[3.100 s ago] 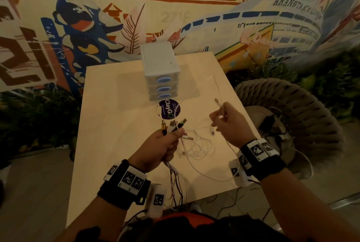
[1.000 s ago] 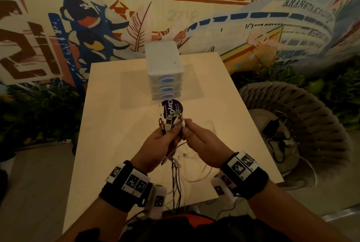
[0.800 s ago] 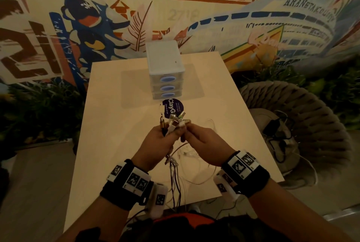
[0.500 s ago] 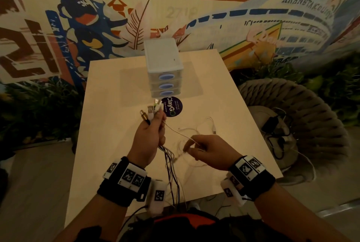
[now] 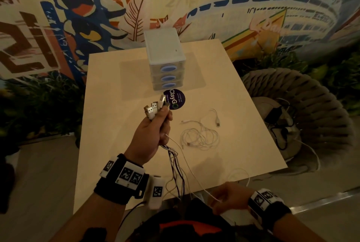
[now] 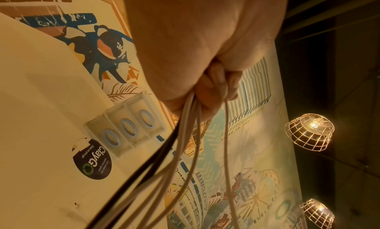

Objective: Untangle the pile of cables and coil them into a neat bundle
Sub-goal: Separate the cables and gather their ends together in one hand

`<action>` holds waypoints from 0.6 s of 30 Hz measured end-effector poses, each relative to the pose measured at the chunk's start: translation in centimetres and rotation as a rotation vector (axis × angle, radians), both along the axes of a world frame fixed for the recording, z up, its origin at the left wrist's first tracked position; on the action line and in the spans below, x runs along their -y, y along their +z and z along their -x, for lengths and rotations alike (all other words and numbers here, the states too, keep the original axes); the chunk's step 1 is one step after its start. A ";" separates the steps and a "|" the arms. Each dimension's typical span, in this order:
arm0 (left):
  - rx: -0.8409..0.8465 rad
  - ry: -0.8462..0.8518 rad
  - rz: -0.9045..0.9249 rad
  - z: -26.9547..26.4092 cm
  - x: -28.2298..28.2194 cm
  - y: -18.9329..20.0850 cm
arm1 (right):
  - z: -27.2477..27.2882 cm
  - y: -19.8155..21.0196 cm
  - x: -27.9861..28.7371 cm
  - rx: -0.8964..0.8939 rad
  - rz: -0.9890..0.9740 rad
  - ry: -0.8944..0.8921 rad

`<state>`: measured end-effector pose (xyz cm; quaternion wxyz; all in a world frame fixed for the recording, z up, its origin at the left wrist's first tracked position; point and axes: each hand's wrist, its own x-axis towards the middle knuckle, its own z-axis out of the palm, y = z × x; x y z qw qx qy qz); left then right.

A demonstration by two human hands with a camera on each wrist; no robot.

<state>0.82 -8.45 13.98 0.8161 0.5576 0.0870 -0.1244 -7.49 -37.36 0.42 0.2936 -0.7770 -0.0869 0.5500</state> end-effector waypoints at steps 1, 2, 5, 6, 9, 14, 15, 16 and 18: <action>0.010 -0.013 -0.006 0.1 0.0 0.0 | -0.3 0.3 0.1 0.030 -0.011 -0.009; 0.024 -0.027 -0.015 0.2 0.0 -0.1 | -0.7 0.6 0.1 0.063 -0.006 0.001; 0.065 -0.065 -0.042 0.6 0.0 -0.9 | -2.4 3.7 -0.9 0.200 0.010 0.063; 0.075 -0.080 -0.041 0.7 0.1 -1.1 | -2.9 5.2 -1.6 0.260 -0.022 0.038; 0.099 -0.133 -0.038 1.1 0.7 -1.1 | -4.7 9.6 -4.5 0.432 -0.218 -0.081; 0.104 -0.102 -0.108 1.5 2.0 -0.5 | -6.9 12.3 -10.9 0.275 -0.516 -0.193; 0.095 -0.087 -0.100 1.5 2.0 -0.3 | -6.9 11.9 -12.0 0.216 -0.575 -0.232; 0.087 -0.074 -0.086 1.4 1.9 -0.2 | -6.9 11.5 -12.8 0.201 -0.586 -0.259; 0.073 -0.053 -0.042 1.3 1.4 -0.1 | -6.7 10.6 -13.5 0.226 -0.521 -0.273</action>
